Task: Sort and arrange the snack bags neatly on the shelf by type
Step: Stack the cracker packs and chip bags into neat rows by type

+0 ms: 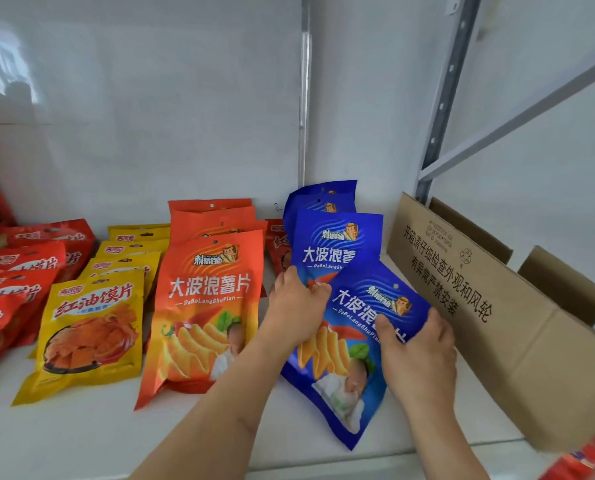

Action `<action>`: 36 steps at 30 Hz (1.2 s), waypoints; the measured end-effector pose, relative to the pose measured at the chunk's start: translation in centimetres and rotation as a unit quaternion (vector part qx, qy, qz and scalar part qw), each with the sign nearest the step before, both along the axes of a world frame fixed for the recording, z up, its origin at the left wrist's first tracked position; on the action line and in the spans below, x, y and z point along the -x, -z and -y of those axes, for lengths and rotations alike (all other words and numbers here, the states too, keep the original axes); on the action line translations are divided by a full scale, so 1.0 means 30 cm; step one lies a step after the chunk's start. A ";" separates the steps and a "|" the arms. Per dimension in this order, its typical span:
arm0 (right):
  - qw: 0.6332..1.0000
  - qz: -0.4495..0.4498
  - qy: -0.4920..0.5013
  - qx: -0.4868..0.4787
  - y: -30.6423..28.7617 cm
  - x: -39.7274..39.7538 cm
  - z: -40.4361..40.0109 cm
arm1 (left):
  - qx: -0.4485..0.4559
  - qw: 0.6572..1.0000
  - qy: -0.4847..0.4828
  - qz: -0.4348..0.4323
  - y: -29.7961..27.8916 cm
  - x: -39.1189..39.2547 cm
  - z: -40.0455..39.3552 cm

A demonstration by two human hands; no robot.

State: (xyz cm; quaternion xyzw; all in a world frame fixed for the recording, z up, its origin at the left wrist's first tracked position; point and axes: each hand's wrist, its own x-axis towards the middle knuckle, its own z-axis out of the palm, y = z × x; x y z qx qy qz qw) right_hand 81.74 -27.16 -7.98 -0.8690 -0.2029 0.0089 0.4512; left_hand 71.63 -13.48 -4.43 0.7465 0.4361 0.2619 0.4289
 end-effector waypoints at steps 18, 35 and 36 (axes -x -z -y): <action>0.961 -0.153 -0.140 -0.184 -0.044 -0.187 -0.143 | 0.167 0.976 -0.019 0.137 0.037 -0.053 -0.027; 0.913 -0.215 -0.199 -0.283 -0.050 -0.208 -0.178 | 0.241 0.953 0.021 0.185 0.075 -0.018 -0.047; 0.909 -0.226 -0.210 -0.282 -0.053 -0.210 -0.184 | 0.247 0.951 0.018 0.186 0.075 -0.015 -0.046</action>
